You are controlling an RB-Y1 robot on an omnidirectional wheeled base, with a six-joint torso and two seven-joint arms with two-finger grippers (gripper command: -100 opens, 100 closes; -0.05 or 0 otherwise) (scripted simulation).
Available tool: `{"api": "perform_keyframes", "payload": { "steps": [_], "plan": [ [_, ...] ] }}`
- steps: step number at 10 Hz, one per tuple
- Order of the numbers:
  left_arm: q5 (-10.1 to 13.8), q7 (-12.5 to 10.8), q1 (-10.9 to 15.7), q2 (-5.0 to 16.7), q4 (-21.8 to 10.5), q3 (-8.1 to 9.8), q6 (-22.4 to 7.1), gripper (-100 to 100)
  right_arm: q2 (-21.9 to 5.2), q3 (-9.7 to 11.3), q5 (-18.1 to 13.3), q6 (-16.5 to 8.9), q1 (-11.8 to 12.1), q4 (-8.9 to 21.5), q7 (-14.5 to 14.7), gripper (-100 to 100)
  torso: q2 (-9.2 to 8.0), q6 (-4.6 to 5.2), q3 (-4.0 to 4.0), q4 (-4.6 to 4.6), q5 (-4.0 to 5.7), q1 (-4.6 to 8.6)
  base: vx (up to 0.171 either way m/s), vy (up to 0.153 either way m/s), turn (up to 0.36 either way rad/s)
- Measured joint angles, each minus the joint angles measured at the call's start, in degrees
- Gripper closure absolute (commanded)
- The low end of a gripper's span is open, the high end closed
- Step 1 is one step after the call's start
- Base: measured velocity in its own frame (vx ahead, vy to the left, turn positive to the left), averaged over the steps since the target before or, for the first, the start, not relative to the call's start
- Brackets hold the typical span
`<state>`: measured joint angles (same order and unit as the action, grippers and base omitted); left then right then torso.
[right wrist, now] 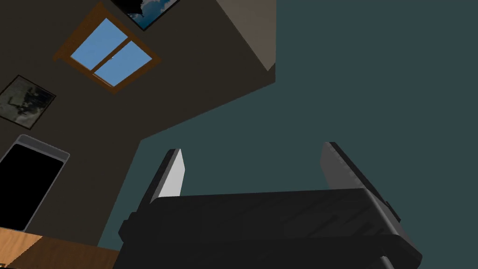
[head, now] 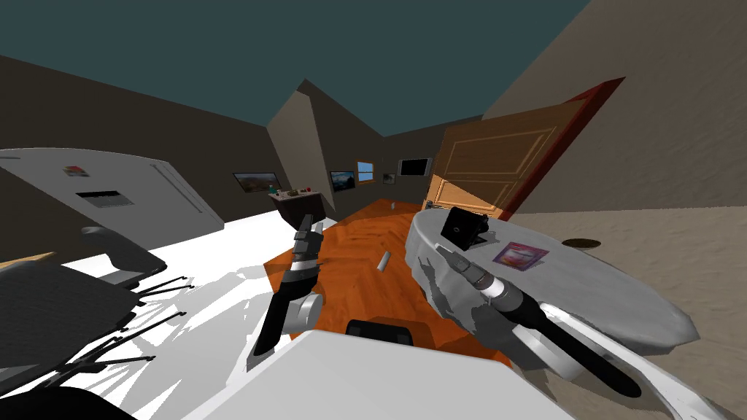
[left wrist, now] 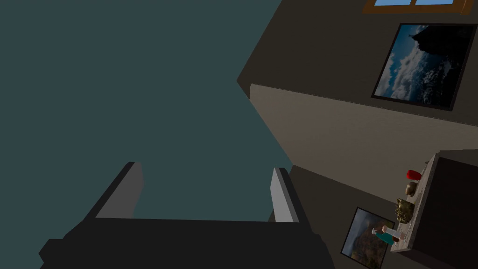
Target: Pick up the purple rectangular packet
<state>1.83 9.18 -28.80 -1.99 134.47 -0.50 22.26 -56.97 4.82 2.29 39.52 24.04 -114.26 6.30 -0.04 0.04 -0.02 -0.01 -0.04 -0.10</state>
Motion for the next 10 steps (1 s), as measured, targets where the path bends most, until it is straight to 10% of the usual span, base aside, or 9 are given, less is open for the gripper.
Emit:
{"api": "perform_keyframes", "payload": {
  "steps": [10],
  "plan": [
    [0.0,0.0,0.0,0.0,0.0,0.01,0.0,0,-14.82,1.36,-1.91,4.47,0.0,5.36,-1.46,-100,-0.05,0.03,-0.03,-0.01,0.04,0.14,0.006,0.017,0.087]
  ]
}}
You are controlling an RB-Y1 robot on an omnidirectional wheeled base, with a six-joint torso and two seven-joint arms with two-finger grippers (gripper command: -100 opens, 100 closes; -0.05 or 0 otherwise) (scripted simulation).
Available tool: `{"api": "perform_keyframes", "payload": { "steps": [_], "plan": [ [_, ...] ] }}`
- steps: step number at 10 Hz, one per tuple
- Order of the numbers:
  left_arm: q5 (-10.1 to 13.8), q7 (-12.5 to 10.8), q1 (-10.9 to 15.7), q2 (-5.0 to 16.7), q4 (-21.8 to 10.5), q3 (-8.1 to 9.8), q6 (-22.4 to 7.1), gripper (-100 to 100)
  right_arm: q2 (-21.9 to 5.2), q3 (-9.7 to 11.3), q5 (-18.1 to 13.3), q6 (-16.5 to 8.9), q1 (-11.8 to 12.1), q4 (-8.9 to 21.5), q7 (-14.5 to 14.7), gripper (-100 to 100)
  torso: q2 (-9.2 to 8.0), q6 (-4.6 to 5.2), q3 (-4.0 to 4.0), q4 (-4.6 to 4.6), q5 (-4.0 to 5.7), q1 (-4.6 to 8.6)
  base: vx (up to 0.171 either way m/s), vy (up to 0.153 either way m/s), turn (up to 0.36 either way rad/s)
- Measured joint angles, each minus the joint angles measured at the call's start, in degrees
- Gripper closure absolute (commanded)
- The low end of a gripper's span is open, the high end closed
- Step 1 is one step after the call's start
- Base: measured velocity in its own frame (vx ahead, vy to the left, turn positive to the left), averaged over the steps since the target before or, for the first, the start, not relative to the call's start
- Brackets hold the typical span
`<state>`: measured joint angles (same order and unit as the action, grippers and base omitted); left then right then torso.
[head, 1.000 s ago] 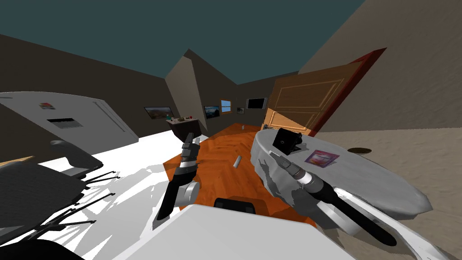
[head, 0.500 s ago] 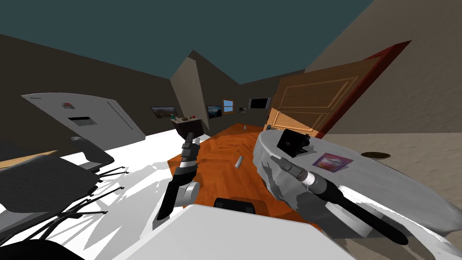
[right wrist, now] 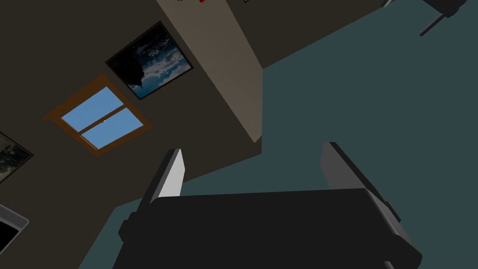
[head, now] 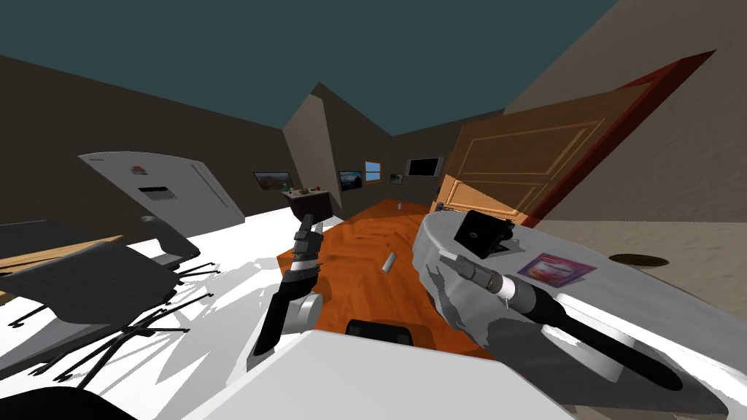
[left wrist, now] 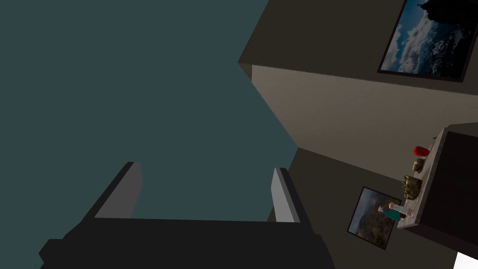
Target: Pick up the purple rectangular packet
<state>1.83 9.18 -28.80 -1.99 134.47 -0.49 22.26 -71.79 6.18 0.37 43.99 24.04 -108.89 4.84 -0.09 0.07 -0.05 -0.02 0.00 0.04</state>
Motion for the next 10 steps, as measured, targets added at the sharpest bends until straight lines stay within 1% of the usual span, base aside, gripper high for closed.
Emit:
{"api": "perform_keyframes", "payload": {
  "steps": [2,3,4,5,6,8,9,10],
  "plan": [
    [0.0,0.0,0.0,0.0,0.0,0.0,0.0,0,-3.55,0.27,-0.64,1.23,0.24,1.61,-0.54,-100,0.0,-0.02,0.0,0.0,0.0,0.01,0.002,0.001,0.053],
    [0.0,0.0,0.0,0.0,0.0,0.0,0.0,0,-4.72,0.32,-0.73,1.52,0.26,1.87,-0.58,-100,-0.01,0.0,-0.01,0.0,0.01,0.02,0.001,-0.002,0.16],
    [0.0,0.0,0.01,0.0,0.0,0.0,0.0,0,-6.38,0.61,-1.21,2.14,0.33,2.89,-0.89,-100,0.0,-0.05,0.0,0.0,0.0,0.03,0.001,-0.009,0.077],
    [0.0,0.0,0.0,0.0,0.0,0.0,0.0,0,-8.16,0.81,-1.49,2.71,0.21,3.68,-1.21,-100,-0.01,0.0,0.0,0.0,0.01,0.04,0.001,-0.006,-0.014],
    [0.0,0.0,0.0,0.0,0.0,0.0,0.0,0,-9.35,0.77,-1.56,2.87,0.37,3.74,-1.28,-100,-0.02,0.01,-0.01,-0.01,0.01,0.04,-0.002,-0.01,0.133],
    [0.0,0.0,0.0,0.0,0.0,0.0,0.0,0,-12.67,1.58,-2.52,4.05,-0.02,5.76,-2.03,-100,-0.02,-0.01,-0.01,0.0,0.02,0.07,-0.001,-0.014,0.049],
    [0.0,0.0,0.0,0.0,0.0,0.0,0.0,0,-13.87,1.45,-2.56,4.25,0.28,5.84,-2.05,-100,-0.03,0.01,-0.02,-0.01,0.02,0.06,-0.007,-0.019,0.145],
    [0.0,0.0,0.01,0.0,0.0,0.0,0.0,0,-15.53,1.62,-3.06,5.01,0.54,7.02,-2.38,-100,-0.03,-0.03,-0.02,0.0,0.02,0.08,-0.006,-0.025,0.079]
  ]
}}
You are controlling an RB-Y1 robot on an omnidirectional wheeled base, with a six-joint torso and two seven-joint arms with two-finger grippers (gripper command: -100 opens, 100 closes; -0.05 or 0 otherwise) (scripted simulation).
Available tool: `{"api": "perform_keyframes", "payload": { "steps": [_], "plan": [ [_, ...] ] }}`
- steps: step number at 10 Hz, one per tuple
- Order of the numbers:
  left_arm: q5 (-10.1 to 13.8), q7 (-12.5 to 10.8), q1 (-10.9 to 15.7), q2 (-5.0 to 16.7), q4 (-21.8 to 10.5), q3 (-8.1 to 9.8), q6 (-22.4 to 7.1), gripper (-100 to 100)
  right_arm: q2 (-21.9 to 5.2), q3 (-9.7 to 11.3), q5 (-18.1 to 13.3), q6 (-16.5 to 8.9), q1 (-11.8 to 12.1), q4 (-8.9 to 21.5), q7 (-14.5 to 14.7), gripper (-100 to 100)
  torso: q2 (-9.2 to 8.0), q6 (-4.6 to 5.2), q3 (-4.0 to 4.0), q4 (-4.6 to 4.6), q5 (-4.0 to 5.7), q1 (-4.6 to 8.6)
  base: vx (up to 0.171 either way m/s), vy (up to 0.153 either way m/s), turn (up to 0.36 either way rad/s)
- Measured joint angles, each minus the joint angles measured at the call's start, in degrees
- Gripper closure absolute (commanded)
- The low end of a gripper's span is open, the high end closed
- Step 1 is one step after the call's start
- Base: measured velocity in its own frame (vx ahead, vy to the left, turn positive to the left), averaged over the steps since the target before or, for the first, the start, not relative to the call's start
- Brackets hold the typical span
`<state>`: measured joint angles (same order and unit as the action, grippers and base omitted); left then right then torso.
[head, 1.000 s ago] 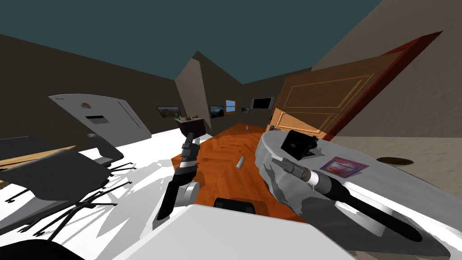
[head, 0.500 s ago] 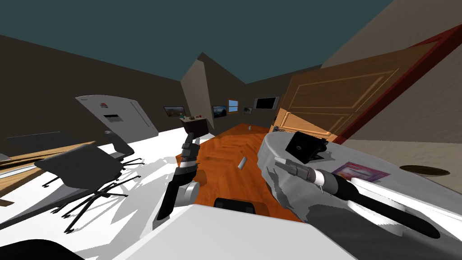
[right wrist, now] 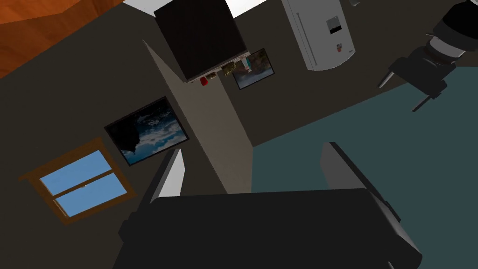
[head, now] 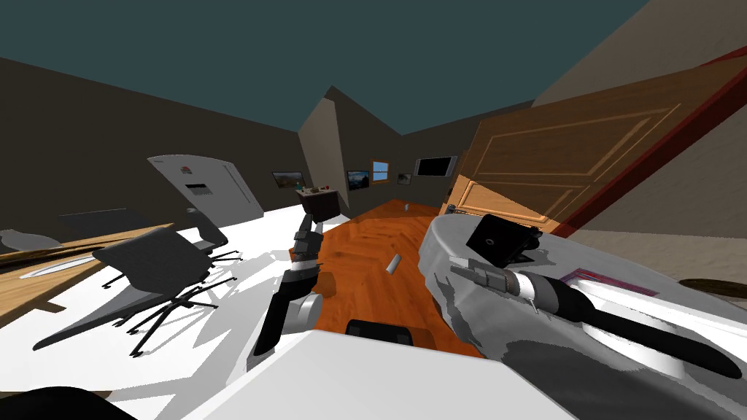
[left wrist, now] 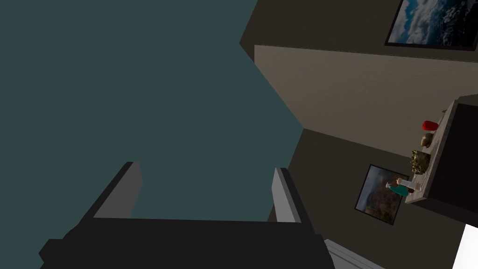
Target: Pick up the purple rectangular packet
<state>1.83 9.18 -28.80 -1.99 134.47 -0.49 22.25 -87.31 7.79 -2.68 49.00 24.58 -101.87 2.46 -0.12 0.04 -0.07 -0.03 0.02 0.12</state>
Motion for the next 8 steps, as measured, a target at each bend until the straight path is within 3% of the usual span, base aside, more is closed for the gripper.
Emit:
{"api": "perform_keyframes", "payload": {
  "steps": [5,6,8],
  "plan": [
    [0.0,0.0,-0.01,0.0,0.0,0.01,0.0,0,-7.41,0.57,-1.42,1.58,0.4,2.34,-1.28,-100,-0.01,0.05,-0.01,-0.01,0.01,0.0,-0.009,-0.025,0.059],
    [0.0,0.0,0.0,0.0,0.0,0.0,0.0,0,-9.26,0.23,-1.67,2.4,1.51,3.45,-1.36,-100,-0.04,0.02,-0.03,-0.01,0.01,0.04,-0.018,-0.037,0.076],
    [0.0,0.0,0.0,0.0,0.0,0.0,0.0,0,-12.92,0.81,-2.83,3.54,1.53,5.29,-2.22,-100,-0.03,0.02,-0.02,-0.01,0.03,0.11,-0.016,-0.053,0.109]
  ]
}}
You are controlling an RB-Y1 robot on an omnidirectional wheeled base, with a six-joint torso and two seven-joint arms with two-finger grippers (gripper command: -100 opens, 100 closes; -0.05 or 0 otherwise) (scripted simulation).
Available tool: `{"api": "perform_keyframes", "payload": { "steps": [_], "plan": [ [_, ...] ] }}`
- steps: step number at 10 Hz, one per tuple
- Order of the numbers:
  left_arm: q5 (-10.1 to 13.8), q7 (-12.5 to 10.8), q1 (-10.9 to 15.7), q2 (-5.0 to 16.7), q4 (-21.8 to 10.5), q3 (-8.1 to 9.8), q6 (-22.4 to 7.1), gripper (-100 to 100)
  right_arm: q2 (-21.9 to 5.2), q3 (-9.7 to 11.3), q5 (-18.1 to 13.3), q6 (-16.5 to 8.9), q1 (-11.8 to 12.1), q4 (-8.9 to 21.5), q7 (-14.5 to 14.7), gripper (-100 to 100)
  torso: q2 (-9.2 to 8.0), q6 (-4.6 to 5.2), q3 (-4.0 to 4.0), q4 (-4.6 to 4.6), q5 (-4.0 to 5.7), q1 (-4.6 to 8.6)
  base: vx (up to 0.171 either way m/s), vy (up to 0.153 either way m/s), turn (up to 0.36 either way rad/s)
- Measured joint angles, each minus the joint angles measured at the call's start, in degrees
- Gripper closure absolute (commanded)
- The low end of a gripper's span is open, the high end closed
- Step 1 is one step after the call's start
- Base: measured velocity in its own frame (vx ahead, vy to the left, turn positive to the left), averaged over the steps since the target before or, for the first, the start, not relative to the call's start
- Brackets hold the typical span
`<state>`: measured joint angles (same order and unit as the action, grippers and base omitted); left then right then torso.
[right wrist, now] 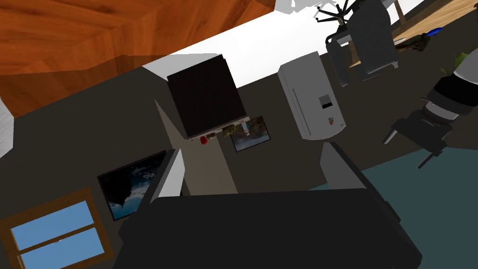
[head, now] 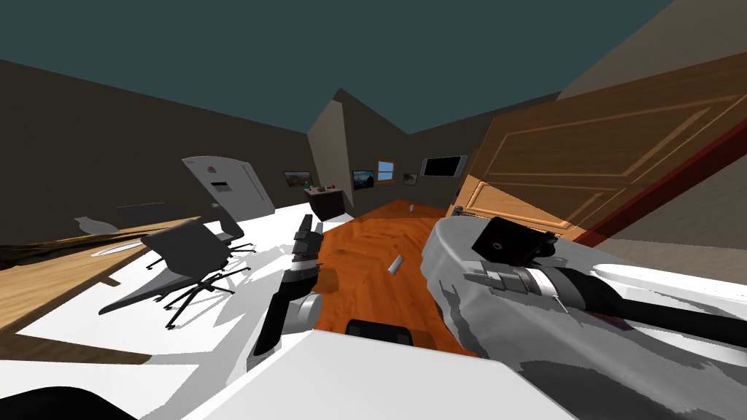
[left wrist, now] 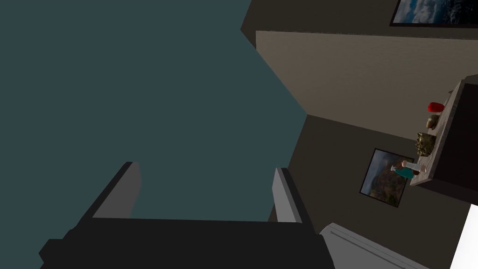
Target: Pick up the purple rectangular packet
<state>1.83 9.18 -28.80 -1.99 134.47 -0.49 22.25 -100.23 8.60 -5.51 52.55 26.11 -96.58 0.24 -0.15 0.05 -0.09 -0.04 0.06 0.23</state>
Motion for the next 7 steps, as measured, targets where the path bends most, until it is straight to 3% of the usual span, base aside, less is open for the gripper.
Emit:
{"api": "perform_keyframes", "payload": {
  "steps": [5,6,7],
  "plan": [
    [0.0,0.0,-0.01,0.0,0.0,0.0,0.0,0,-7.41,0.89,-2.13,1.6,-0.02,2.78,-1.77,-100,-0.01,0.05,-0.01,-0.01,0.01,-0.06,-0.016,-0.043,0.053],
    [0.0,0.0,0.0,0.0,0.0,0.0,0.0,0,-10.83,0.71,0.13,1.89,2.26,3.34,-0.59,-100,0.0,0.01,0.0,0.0,-0.01,-0.01,-0.02,-0.062,0.066],
    [0.0,0.0,-0.01,0.0,0.0,0.0,0.0,0,-11.5,0.65,-1.7,2.28,1.65,4.11,-1.37,-100,-0.01,0.04,-0.01,-0.01,0.03,0.03,-0.037,-0.07,0.09]
  ]
}}
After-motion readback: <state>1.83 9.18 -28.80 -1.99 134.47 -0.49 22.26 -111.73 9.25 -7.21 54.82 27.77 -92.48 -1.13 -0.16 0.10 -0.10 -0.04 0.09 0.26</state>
